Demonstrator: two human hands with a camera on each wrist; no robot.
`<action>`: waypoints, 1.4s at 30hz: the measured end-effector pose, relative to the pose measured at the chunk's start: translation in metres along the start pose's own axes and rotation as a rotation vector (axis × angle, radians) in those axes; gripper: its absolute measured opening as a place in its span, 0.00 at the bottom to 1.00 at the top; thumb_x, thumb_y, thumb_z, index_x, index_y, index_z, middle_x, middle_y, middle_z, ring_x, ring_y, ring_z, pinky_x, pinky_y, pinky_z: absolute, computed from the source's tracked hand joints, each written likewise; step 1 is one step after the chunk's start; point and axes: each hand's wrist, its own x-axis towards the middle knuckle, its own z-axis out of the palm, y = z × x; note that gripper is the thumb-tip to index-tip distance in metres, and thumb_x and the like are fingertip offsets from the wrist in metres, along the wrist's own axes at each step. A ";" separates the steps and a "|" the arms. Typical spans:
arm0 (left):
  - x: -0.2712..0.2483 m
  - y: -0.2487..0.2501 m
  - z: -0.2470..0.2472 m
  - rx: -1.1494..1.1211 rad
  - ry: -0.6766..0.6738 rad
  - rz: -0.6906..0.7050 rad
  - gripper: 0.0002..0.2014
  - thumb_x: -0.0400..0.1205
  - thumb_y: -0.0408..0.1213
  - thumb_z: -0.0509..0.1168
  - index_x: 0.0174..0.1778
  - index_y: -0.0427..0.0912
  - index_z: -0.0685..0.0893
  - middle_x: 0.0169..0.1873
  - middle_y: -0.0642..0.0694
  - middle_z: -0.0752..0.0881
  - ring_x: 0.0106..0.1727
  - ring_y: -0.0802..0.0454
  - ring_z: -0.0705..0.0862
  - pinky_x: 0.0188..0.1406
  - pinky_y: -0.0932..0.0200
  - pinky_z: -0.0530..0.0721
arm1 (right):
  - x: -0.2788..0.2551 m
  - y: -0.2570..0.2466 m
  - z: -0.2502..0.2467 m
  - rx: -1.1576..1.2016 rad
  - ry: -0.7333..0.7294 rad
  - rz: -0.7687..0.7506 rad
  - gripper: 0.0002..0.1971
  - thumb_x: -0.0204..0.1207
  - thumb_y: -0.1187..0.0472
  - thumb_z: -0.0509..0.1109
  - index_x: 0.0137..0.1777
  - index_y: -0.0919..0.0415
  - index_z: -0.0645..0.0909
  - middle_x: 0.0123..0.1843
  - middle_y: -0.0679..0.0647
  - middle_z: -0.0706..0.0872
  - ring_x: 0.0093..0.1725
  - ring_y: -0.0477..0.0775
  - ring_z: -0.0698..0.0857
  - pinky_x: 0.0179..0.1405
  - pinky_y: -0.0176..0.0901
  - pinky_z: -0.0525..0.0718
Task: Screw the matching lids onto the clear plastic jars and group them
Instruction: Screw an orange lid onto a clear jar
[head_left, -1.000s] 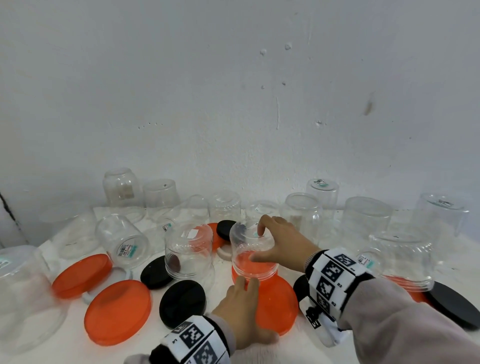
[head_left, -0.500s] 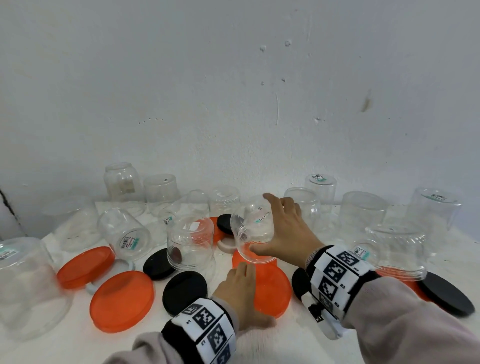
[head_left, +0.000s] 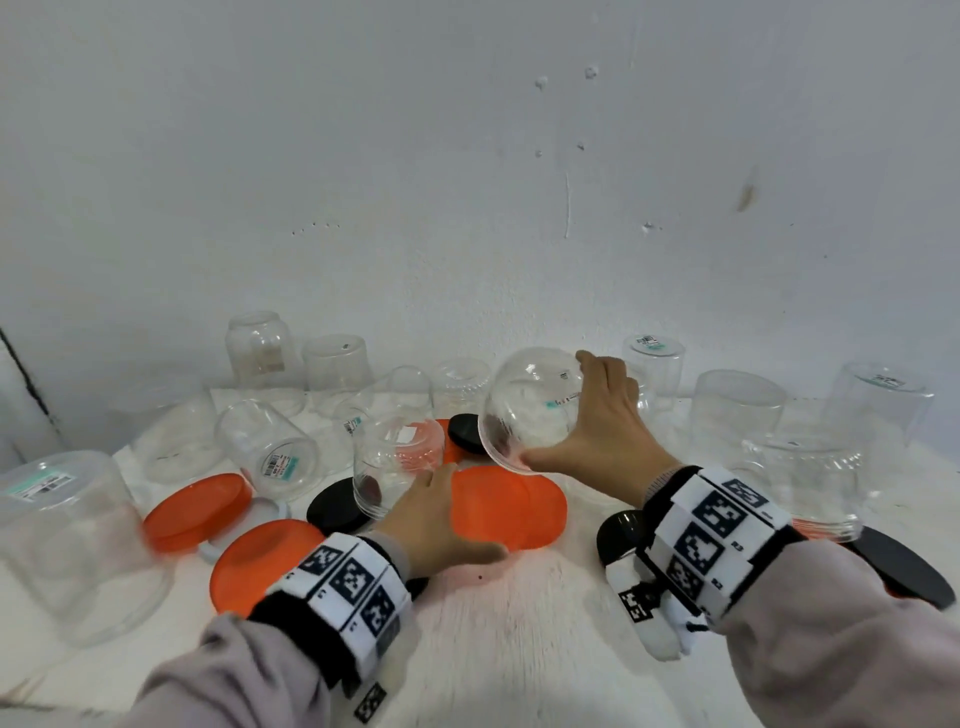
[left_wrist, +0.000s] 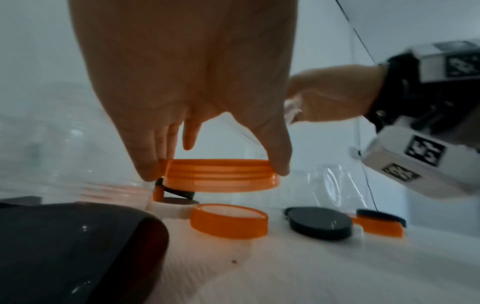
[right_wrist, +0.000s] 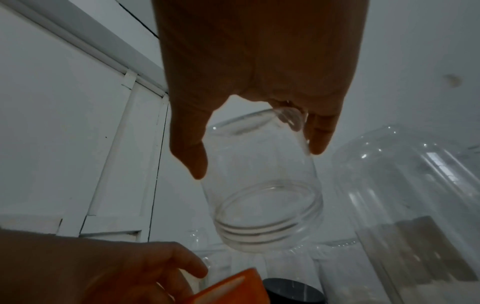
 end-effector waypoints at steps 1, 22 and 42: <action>0.000 -0.004 -0.005 -0.028 0.015 -0.009 0.57 0.65 0.62 0.76 0.83 0.46 0.51 0.79 0.46 0.61 0.78 0.49 0.65 0.75 0.55 0.66 | -0.002 0.000 -0.001 0.026 0.001 0.017 0.60 0.55 0.45 0.82 0.81 0.56 0.48 0.60 0.47 0.55 0.65 0.52 0.60 0.62 0.39 0.61; -0.012 -0.022 -0.041 -0.503 0.092 0.011 0.55 0.52 0.74 0.67 0.76 0.58 0.65 0.64 0.56 0.78 0.61 0.59 0.79 0.64 0.57 0.76 | -0.055 0.017 -0.004 0.092 -0.294 0.188 0.54 0.52 0.45 0.84 0.74 0.43 0.52 0.58 0.47 0.63 0.57 0.50 0.73 0.53 0.38 0.74; -0.017 -0.010 -0.043 -0.513 0.163 0.063 0.49 0.57 0.69 0.71 0.75 0.57 0.64 0.56 0.68 0.75 0.60 0.63 0.77 0.57 0.63 0.74 | -0.058 0.007 0.011 0.017 -0.472 0.214 0.46 0.54 0.36 0.79 0.69 0.52 0.64 0.60 0.46 0.71 0.58 0.46 0.75 0.48 0.38 0.76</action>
